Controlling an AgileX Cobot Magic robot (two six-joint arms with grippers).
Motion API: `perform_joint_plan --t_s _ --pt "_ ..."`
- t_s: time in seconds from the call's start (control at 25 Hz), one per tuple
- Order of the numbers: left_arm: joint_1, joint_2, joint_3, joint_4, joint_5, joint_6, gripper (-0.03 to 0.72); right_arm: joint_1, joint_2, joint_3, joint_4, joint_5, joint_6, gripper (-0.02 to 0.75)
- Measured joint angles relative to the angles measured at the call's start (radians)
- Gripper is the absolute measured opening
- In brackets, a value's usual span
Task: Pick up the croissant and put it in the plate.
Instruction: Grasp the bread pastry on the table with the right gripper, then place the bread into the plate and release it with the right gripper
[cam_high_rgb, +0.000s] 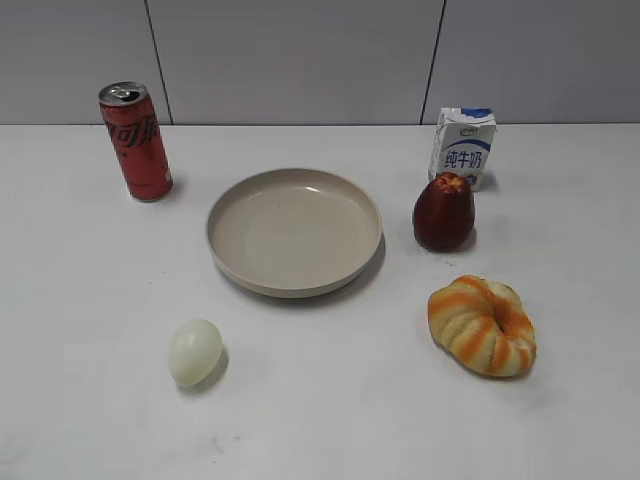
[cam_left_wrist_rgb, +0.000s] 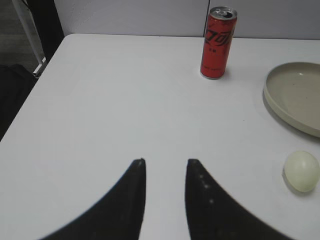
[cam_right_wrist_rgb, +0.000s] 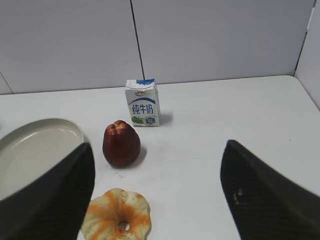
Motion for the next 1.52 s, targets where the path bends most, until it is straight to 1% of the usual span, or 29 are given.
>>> perform_joint_plan --t_s 0.16,0.28,0.36,0.44,0.6,0.76,0.84,0.88,0.92,0.96,1.04,1.08,1.12,1.24,1.4,1.52 --pt "0.000 0.000 0.000 0.000 0.000 0.000 0.199 0.126 0.260 -0.088 0.015 0.059 -0.002 0.623" --pt "0.000 0.000 0.000 0.000 0.000 0.000 0.199 0.213 0.439 -0.156 0.014 0.064 0.043 0.623" --pt "0.000 0.000 0.000 0.000 0.000 0.000 0.199 0.253 0.554 -0.196 0.014 0.064 0.081 0.622" --pt "0.000 0.000 0.000 0.000 0.000 0.000 0.199 0.280 0.652 -0.236 0.009 0.063 0.115 0.622" --pt "0.000 0.000 0.000 0.000 0.000 0.000 0.199 0.296 0.821 -0.310 -0.016 0.062 0.192 0.611" --pt "0.000 0.000 0.000 0.000 0.000 0.000 0.199 0.298 0.920 -0.355 -0.106 0.062 0.310 0.580" --pt "0.000 0.000 0.000 0.000 0.000 0.000 0.199 0.298 0.948 -0.364 -0.122 0.062 0.331 0.550" --pt "0.000 0.000 0.000 0.000 0.000 0.000 0.199 0.298 0.954 -0.366 -0.125 0.062 0.338 0.520" --pt "0.000 0.000 0.000 0.000 0.000 0.000 0.199 0.298 0.958 -0.367 -0.125 0.061 0.345 0.474" --pt "0.000 0.000 0.000 0.000 0.000 0.000 0.199 0.298 0.960 -0.368 -0.128 0.061 0.347 0.419" --pt "0.000 0.000 0.000 0.000 0.000 0.000 0.199 0.298 0.960 -0.371 -0.135 0.065 0.350 0.243" --pt "0.000 0.000 0.000 0.000 0.000 0.000 0.199 0.298 0.960 -0.374 -0.136 0.072 0.349 0.169" --pt "0.000 0.000 0.000 0.000 0.000 0.000 0.199 0.298 0.960 -0.379 -0.137 0.083 0.348 0.153" --pt "0.000 0.000 0.000 0.000 0.000 0.000 0.199 0.298 0.952 -0.403 -0.126 0.139 0.318 0.153" --pt "0.000 0.000 0.000 0.000 0.000 0.000 0.199 0.305 0.885 -0.477 -0.017 0.245 0.197 0.153" --pt "0.000 0.000 0.000 0.000 0.000 0.000 0.201 0.344 0.853 -0.579 0.020 0.285 0.142 0.153"
